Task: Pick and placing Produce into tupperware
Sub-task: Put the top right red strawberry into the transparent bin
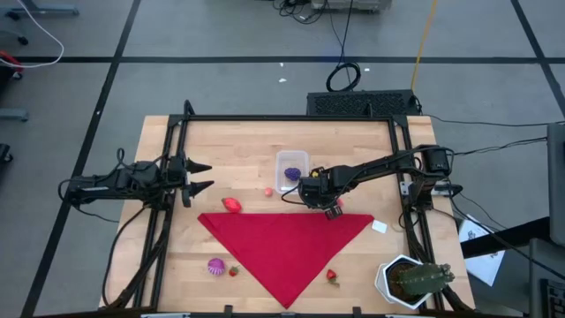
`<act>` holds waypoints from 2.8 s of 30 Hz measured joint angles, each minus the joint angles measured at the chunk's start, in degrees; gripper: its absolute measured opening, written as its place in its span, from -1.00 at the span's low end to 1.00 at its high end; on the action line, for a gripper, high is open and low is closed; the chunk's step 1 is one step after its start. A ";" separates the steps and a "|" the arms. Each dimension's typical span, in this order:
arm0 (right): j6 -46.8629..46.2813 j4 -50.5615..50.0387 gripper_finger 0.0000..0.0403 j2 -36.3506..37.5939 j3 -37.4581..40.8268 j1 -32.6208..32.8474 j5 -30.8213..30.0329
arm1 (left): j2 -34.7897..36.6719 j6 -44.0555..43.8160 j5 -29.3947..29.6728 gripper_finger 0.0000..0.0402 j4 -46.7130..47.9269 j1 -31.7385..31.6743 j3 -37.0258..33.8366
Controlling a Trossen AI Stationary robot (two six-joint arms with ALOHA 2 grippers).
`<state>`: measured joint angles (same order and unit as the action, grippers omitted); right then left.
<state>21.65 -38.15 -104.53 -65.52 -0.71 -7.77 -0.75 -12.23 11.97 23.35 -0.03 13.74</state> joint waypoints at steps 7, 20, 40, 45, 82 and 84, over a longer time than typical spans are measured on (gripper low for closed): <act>-0.59 0.02 -0.26 0.02 0.00 -0.02 -0.11 | -0.01 0.00 0.00 0.35 0.00 0.00 0.00; -1.54 0.28 -0.28 0.02 -0.01 -0.04 -3.94 | -0.01 0.00 0.00 0.35 0.00 0.00 0.00; -6.35 -1.57 -0.25 3.38 -0.02 -0.02 -3.05 | 0.00 -0.02 0.00 0.35 0.00 0.01 0.00; -7.53 -1.44 -0.26 9.63 -0.02 -0.02 -3.06 | 0.00 0.00 -0.02 0.35 0.02 0.00 0.00; -8.64 40.71 -0.22 8.44 -0.02 -9.40 3.58 | 0.00 0.13 -0.04 0.35 0.17 0.01 0.00; -9.52 40.54 -0.22 7.23 -0.02 -9.72 3.57 | -0.01 0.21 -0.04 0.35 0.26 -0.01 0.00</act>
<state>12.13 2.39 -97.30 -65.54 -10.43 -4.20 -0.75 -12.02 11.92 23.62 -0.03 13.74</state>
